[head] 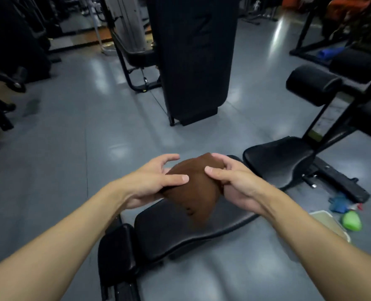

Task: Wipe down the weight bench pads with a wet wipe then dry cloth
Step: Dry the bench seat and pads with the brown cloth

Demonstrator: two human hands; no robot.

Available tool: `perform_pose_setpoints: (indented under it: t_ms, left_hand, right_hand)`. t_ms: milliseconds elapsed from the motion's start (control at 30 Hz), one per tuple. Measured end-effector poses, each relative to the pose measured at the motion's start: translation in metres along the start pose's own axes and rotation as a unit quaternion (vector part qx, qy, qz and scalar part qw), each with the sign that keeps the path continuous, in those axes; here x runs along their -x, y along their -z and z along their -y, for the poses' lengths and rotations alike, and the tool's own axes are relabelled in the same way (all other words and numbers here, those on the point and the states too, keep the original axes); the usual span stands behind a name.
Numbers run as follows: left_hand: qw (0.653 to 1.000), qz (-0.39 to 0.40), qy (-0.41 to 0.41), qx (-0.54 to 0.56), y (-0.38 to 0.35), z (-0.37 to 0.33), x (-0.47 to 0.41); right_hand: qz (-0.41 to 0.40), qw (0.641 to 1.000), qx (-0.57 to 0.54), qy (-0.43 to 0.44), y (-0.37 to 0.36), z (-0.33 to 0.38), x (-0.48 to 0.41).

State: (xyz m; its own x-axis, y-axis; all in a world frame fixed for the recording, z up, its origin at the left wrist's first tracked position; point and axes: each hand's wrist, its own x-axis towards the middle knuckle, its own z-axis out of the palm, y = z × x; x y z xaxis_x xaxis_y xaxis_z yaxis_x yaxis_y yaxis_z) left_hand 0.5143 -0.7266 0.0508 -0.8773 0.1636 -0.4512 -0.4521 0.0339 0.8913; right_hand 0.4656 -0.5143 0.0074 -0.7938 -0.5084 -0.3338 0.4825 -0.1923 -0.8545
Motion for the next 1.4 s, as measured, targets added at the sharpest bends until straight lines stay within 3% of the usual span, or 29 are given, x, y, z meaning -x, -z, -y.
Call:
perform_pose_setpoints:
  t_ms: [133, 267, 367, 433, 500, 567, 633, 767, 933, 1100, 1267, 1333, 1400]
  left_hand:
    - [0.984, 0.122, -0.044, -0.124, -0.068, -0.098, -0.003]
    - [0.952, 0.209, -0.056, -0.217, -0.115, -0.17, -0.028]
    - [0.947, 0.19, -0.054, -0.253, -0.137, -0.208, -0.065]
    - [0.963, 0.141, -0.071, -0.216, -0.151, -0.22, -0.096]
    - [0.985, 0.119, -0.079, -0.097, -0.165, -0.221, -0.132]
    - [0.99, 0.13, -0.046, 0.014, -0.183, -0.22, -0.171]
    - [0.988, 0.147, -0.033, 0.032, -0.198, -0.22, -0.214]
    - [0.989, 0.125, -0.079, 0.006, -0.22, -0.246, -0.313]
    - [0.982, 0.094, -0.081, -0.142, -0.238, -0.276, -0.425]
    - [0.985, 0.084, -0.053, -0.144, -0.269, -0.311, -0.529]
    - [0.974, 0.019, -0.102, -0.203, -0.308, -0.351, -0.636]
    - [0.956, 0.005, -0.112, -0.273, -0.322, -0.352, -0.686]
    - [0.93, 0.019, -0.095, -0.354, -0.335, -0.337, -0.733]
  right_hand:
    - [0.005, 0.998, 0.057, -0.022, 0.047, 0.084, 0.065]
    - [0.076, 0.99, 0.112, -0.029, 0.077, 0.145, 0.098]
    - [0.005, 0.99, 0.142, 0.02, 0.101, 0.183, 0.098]
    - [-0.04, 0.99, 0.119, 0.067, 0.122, 0.205, 0.087]
    - [-0.095, 0.985, 0.077, 0.122, 0.146, 0.225, 0.066]
    - [-0.163, 0.97, 0.039, 0.176, 0.176, 0.247, 0.037]
    - [-0.205, 0.959, 0.027, 0.196, 0.203, 0.268, 0.006]
    - [-0.243, 0.963, 0.068, 0.092, 0.269, 0.305, -0.048]
    - [-0.375, 0.919, 0.124, -0.007, 0.342, 0.325, -0.105]
    - [-0.425, 0.9, 0.093, 0.016, 0.406, 0.365, -0.163]
    - [-0.438, 0.892, 0.107, 0.019, 0.492, 0.411, -0.228]
    - [-0.463, 0.864, 0.193, -0.045, 0.532, 0.416, -0.255]
    - [-0.459, 0.788, 0.387, -0.135, 0.568, 0.413, -0.274]
